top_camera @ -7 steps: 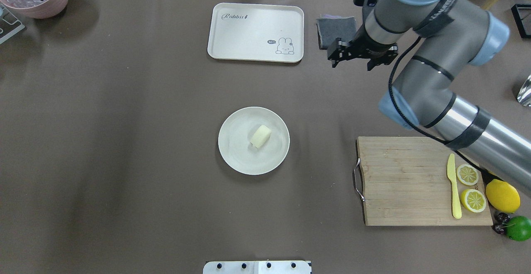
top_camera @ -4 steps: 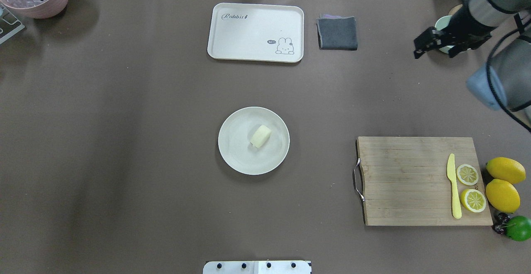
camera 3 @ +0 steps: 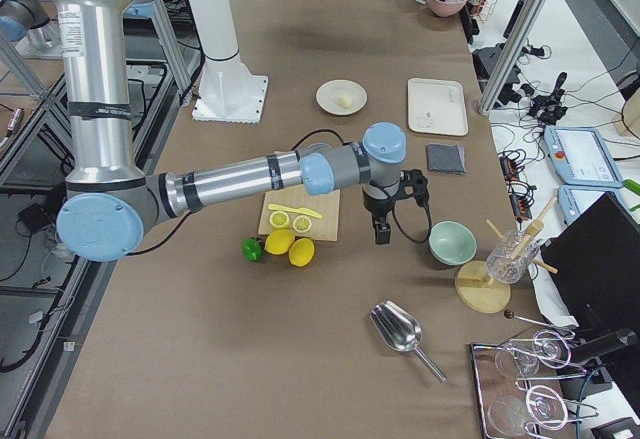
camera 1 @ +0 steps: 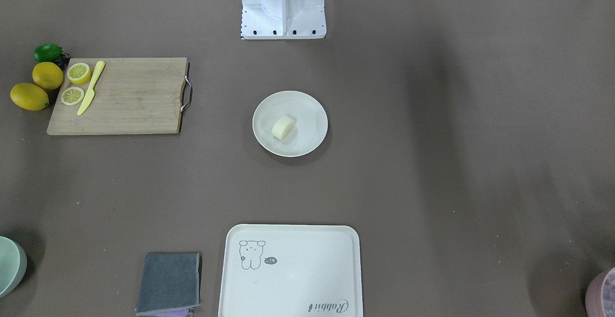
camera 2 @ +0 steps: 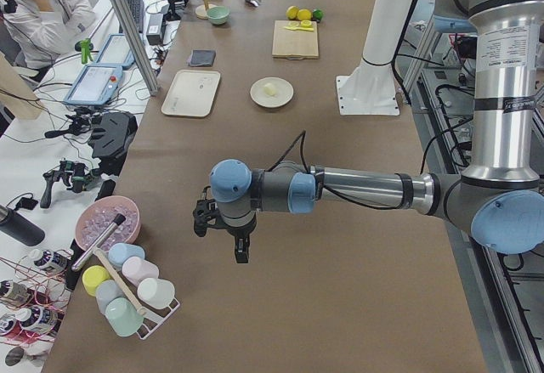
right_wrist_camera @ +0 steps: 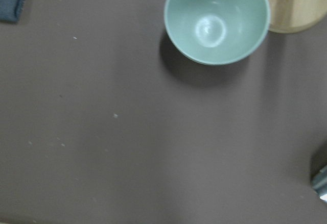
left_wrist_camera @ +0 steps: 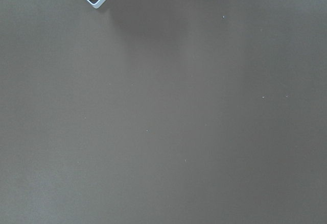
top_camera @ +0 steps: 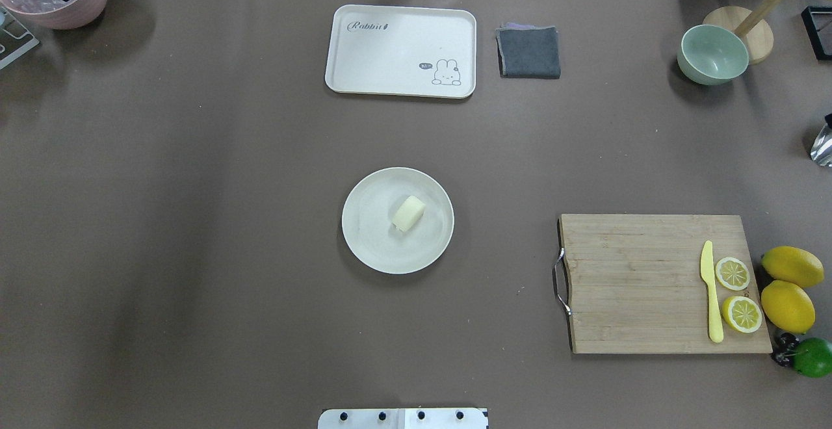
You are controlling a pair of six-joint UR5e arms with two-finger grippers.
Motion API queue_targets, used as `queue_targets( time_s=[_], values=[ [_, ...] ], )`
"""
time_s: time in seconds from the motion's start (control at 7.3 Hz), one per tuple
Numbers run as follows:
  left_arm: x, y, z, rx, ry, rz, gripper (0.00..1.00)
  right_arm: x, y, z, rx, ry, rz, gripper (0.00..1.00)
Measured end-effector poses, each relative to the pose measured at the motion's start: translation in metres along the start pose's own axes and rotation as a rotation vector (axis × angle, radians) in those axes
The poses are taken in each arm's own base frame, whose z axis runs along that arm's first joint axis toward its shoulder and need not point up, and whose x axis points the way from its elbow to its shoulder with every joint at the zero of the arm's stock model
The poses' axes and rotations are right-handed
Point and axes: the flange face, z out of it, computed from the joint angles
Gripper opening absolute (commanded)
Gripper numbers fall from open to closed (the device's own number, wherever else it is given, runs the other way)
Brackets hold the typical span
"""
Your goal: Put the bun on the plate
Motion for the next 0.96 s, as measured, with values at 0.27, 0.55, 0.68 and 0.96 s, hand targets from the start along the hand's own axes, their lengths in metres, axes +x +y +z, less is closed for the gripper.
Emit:
queue_targets(
  time_s=[0.27, 0.55, 0.68, 0.96],
  values=[
    [-0.002, 0.002, 0.001, -0.002, 0.001, -0.003, 0.98, 0.067, 0.069, 0.003, -0.023, 0.018, 0.084, 1.00],
    [-0.003, 0.003, 0.003, -0.005, 0.001, -0.007, 0.98, 0.090, 0.102, 0.011, -0.057, 0.034, 0.136, 1.00],
    [-0.003, 0.003, 0.003, -0.006, 0.001, -0.009, 0.98, 0.081, 0.093, 0.016, -0.091, 0.050, 0.127, 1.00],
    [-0.003, 0.003, 0.003, -0.007, 0.001, -0.011, 0.98, 0.052, 0.056, 0.000, -0.152, 0.080, 0.116, 1.00]
  ],
)
